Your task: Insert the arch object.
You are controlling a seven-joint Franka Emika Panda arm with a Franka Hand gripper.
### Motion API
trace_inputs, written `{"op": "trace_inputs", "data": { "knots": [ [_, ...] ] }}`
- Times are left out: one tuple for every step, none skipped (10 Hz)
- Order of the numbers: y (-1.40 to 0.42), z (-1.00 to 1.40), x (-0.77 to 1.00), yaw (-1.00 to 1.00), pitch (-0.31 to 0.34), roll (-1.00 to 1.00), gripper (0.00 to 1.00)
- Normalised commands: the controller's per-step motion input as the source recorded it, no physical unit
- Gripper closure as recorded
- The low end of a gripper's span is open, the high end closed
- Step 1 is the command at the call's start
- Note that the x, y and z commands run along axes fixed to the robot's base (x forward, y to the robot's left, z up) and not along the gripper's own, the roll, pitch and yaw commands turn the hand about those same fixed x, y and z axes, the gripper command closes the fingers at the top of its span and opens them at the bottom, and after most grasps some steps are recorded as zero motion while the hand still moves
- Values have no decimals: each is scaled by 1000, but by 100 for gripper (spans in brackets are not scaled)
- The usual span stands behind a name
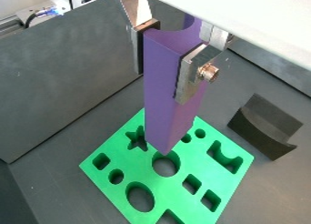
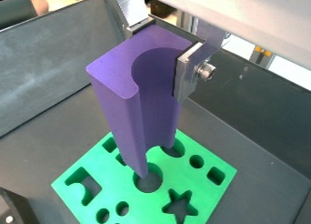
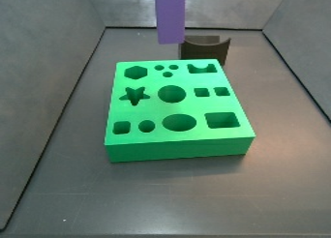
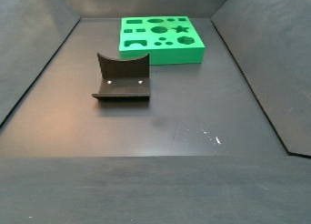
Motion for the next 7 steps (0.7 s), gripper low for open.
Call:
{"op": "trace_inputs", "data": {
  "knots": [
    [371, -169, 843, -469, 0, 0, 100],
    [371, -169, 826, -486, 0, 0, 100],
    [349, -157, 709, -594, 0, 0, 100],
    [289, -157, 600, -683, 0, 0, 100],
    [166, -186, 360, -854, 0, 19, 100],
    [94, -223, 237, -940, 0, 49, 100],
    [51, -249, 157, -991, -9, 61, 100]
  ]
}}
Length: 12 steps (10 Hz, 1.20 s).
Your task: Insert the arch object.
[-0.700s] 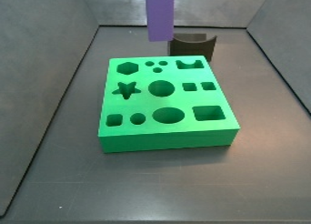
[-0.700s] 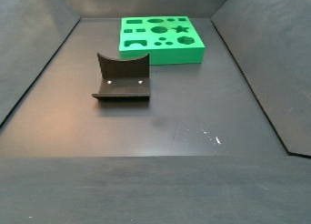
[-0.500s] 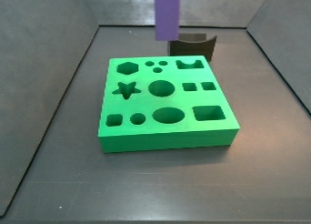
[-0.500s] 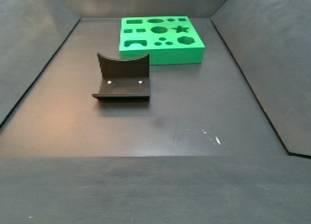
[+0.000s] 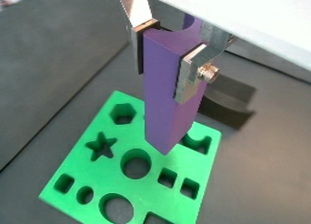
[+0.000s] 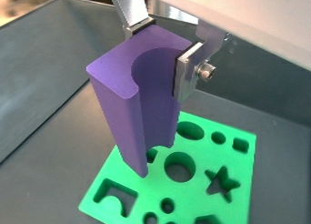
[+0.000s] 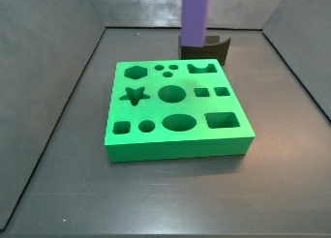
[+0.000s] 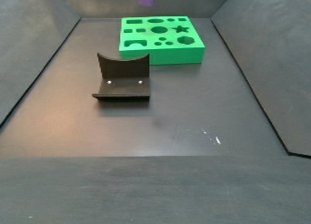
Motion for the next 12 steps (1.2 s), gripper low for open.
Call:
{"op": "trace_inputs", "data": {
  "knots": [
    [46, -260, 143, -997, -7, 70, 100],
    [40, -269, 126, -1000, -4, 77, 100],
    [14, -277, 71, -1000, -17, 117, 100],
    [23, -269, 60, -989, -20, 144, 100],
    [123, -303, 46, -863, -4, 171, 100],
    [143, -291, 86, -834, 0, 180, 100],
    [91, -260, 123, -874, 0, 193, 100],
    [54, -171, 131, -943, -26, 157, 100],
    [23, -100, 117, -1000, -47, 124, 100],
    [26, -97, 111, -997, -54, 111, 100],
    [206, -80, 343, -837, -50, 0, 100],
    [669, -46, 200, -337, -96, -50, 100]
  ]
}}
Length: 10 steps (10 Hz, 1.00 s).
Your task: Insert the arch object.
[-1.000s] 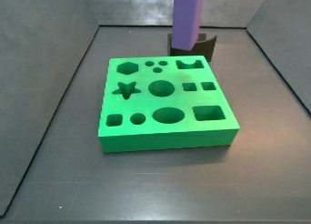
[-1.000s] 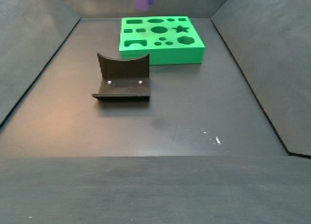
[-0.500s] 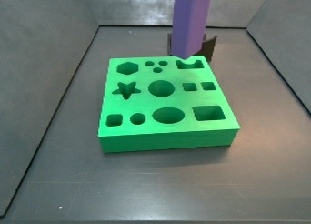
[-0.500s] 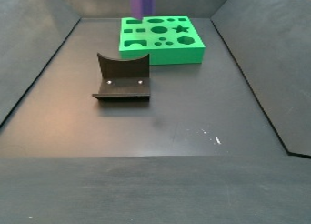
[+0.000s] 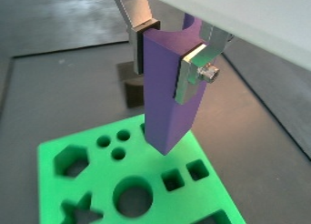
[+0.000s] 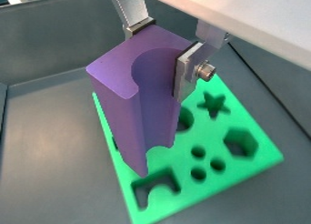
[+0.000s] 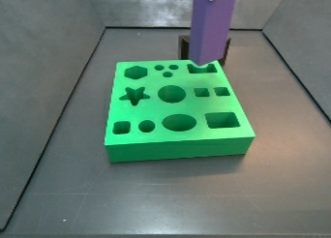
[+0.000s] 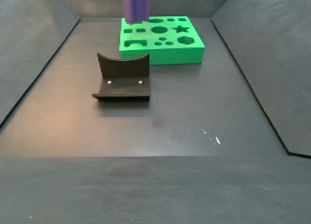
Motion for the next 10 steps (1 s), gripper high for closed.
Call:
{"op": "trace_inputs", "data": {
  "knots": [
    [617, -100, 203, -374, -76, -70, 100],
    [349, -189, 260, -694, -26, 0, 100],
    [340, -223, 194, -700, -13, 0, 100],
    [180, -306, 0, -849, -43, 0, 100],
    [0, -357, -103, -1000, -13, 0, 100],
    [0, -377, -97, -1000, -9, 0, 100],
    [0, -103, -29, -600, 0, -76, 100],
    [109, -46, 0, -183, 0, -41, 100],
    [223, -91, -11, -226, 0, -31, 100],
    [106, -171, -131, -423, 0, -111, 100]
  ]
}}
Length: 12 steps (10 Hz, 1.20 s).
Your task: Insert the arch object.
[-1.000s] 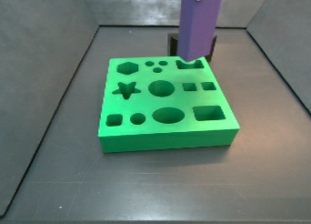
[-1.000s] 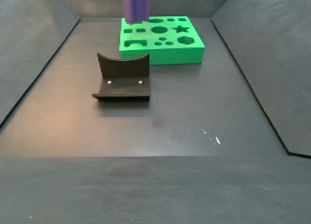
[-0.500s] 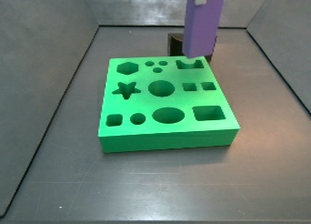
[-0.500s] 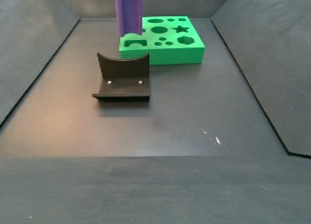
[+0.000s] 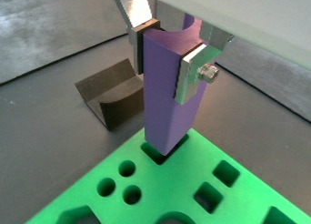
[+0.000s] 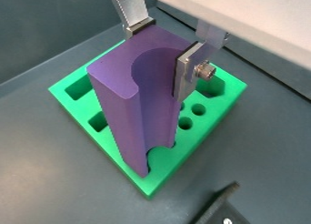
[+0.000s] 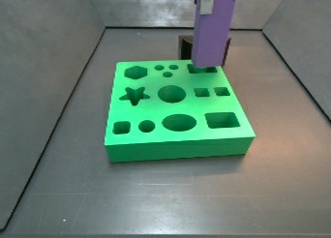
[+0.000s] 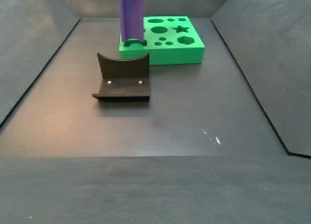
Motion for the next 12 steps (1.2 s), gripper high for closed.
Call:
{"op": "trace_inputs", "data": {
  "knots": [
    [131, -174, -223, -451, 0, -194, 100],
    [111, -163, -166, -289, 0, -216, 100],
    [86, -183, -49, -177, 0, -196, 100],
    [14, -206, 0, -23, 0, -217, 100],
    [0, -251, 217, 31, 0, -210, 100],
    [0, -223, 266, 129, 9, -231, 100],
    [0, -26, 151, 106, 3, -316, 100],
    [0, -111, 200, 51, 0, -263, 100],
    [0, -183, 160, 6, 0, -151, 100],
    [0, -146, -57, 0, 0, -113, 100],
    [0, -143, -134, 0, -3, -144, 100],
    [0, -149, -194, 0, -10, -134, 100]
  ]
}}
